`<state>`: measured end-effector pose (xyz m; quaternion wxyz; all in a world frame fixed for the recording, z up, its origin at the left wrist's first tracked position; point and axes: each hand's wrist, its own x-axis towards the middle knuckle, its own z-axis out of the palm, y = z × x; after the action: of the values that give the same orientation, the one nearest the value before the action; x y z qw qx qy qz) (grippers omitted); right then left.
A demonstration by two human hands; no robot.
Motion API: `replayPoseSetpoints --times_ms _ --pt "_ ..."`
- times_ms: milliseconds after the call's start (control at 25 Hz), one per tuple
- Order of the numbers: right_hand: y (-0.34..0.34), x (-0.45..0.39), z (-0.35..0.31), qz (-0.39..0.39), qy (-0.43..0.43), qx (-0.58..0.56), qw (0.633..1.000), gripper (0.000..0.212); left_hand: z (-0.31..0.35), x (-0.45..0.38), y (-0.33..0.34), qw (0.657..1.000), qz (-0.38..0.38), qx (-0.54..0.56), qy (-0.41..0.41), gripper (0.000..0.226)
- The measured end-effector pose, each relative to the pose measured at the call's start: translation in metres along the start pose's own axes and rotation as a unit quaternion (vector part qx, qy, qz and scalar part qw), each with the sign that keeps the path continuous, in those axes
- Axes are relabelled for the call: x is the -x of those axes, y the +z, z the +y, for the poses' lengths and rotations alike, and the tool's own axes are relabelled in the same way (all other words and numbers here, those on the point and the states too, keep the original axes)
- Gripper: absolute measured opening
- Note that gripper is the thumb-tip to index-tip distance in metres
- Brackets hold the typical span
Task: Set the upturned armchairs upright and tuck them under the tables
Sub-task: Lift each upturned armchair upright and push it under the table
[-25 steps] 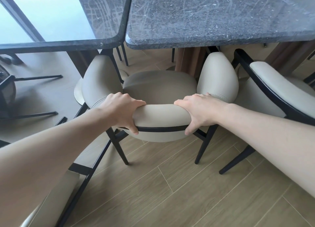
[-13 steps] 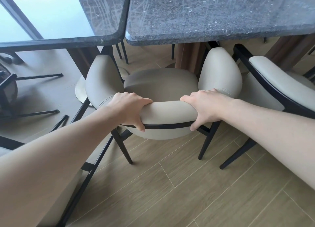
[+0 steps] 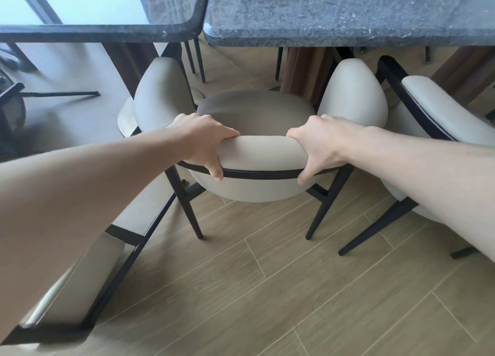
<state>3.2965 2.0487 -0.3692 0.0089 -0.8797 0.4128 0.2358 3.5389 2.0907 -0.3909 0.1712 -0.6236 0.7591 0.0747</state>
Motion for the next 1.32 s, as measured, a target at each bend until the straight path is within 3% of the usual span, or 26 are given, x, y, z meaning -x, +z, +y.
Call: replayPoseSetpoints --times_ms 440,880,1200,1320 --pt "0.000 -0.020 -0.004 0.013 0.002 -0.037 0.999 0.083 -0.017 -0.005 -0.005 0.999 -0.002 -0.012 -0.031 0.102" --pt "0.014 0.001 0.013 -0.003 -0.001 -0.030 1.000 0.086 0.016 0.004 -0.008 0.997 0.026 -0.072 0.014 0.090" --pt "0.027 0.007 -0.004 0.007 0.072 -0.058 0.996 0.087 0.041 0.022 0.008 0.996 0.022 0.038 -0.072 0.095" --pt "0.025 0.018 -0.010 0.013 0.087 -0.094 0.992 0.082 0.057 0.037 0.011 0.983 0.000 0.161 -0.093 0.101"
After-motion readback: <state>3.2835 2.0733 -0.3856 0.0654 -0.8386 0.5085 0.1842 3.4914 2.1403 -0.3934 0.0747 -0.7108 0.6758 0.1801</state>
